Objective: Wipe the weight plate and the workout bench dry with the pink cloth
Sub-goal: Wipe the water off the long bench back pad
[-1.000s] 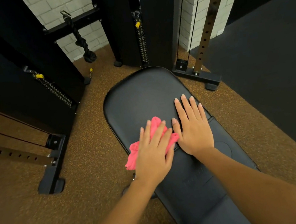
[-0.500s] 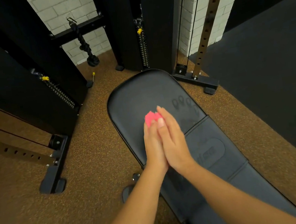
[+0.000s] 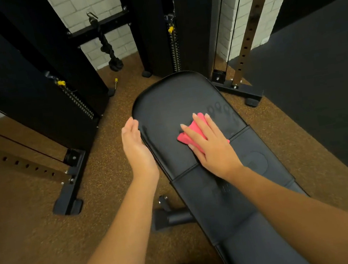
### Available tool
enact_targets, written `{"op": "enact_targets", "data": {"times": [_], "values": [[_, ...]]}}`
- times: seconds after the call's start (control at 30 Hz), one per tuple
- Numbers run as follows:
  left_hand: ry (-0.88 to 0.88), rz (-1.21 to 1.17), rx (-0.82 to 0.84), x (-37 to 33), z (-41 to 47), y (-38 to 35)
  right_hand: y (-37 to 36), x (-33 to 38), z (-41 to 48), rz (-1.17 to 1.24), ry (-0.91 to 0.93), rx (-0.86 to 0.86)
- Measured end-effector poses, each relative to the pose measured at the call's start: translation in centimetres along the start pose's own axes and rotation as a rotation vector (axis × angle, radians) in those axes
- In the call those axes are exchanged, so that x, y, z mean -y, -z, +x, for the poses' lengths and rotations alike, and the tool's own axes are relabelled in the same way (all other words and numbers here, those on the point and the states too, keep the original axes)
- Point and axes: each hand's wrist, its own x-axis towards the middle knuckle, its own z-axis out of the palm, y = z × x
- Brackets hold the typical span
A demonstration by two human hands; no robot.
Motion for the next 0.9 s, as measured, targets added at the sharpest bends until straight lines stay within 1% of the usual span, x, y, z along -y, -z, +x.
{"op": "enact_targets", "data": {"times": [0.07, 0.17, 0.27, 0.33, 0.47, 0.6, 0.67, 0.73, 0.8, 0.9], "values": [[-0.018, 0.079, -0.082, 0.8, 0.6, 1.3, 0.1, -1.1, 0.4, -0.005, -0.042, -0.04], [-0.043, 0.176, -0.176, 1.6, 1.3, 3.7, 1.2, -3.3, 1.5, 0.014, -0.208, -0.101], [-0.011, 0.228, -0.233, 2.5, 1.7, 5.7, 1.8, -5.2, 1.7, -0.003, -0.226, -0.07], [0.01, 0.257, -0.229, 2.9, 1.4, 6.4, 2.0, -5.9, 1.8, 0.022, -0.26, -0.077], [-0.001, 0.316, -0.209, 3.0, 0.2, 7.3, 2.0, -5.8, 1.8, 0.055, -0.334, -0.11], [0.001, 0.351, -0.178, 2.7, -0.8, 8.7, 2.4, -5.4, 1.2, 0.112, -0.527, -0.185], [-0.003, 0.363, -0.181, 2.6, -1.3, 9.5, 2.6, -5.4, 1.1, 0.127, -0.595, -0.189], [-0.001, 0.371, -0.188, 2.7, -1.8, 10.6, 2.5, -4.8, 0.4, 0.099, -0.596, -0.172], [0.008, 0.372, -0.197, 3.1, -2.4, 11.1, 2.1, -3.8, -0.9, 0.071, -0.548, -0.152], [0.025, 0.382, -0.22, 3.9, -3.5, 10.8, 1.6, -1.9, -2.9, 0.1, -0.508, -0.074]]}}
